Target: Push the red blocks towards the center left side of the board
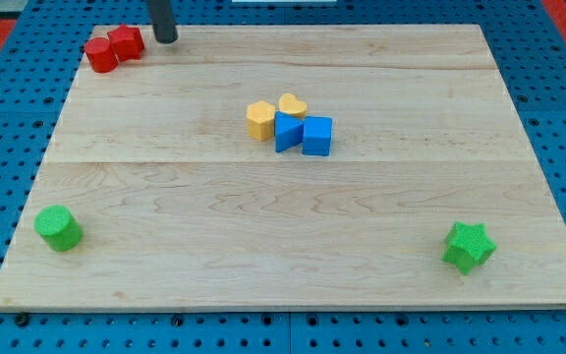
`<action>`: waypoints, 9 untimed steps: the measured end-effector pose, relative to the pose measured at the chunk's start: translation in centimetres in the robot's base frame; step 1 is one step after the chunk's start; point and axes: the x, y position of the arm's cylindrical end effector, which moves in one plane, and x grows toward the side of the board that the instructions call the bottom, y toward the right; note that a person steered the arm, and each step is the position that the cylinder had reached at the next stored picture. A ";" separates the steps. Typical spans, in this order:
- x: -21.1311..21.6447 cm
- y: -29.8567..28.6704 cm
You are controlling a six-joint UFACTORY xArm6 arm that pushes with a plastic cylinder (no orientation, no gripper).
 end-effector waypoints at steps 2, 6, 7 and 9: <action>3.5 -8.9; 4.9 -14.1; 5.1 -14.3; 10.3 -14.3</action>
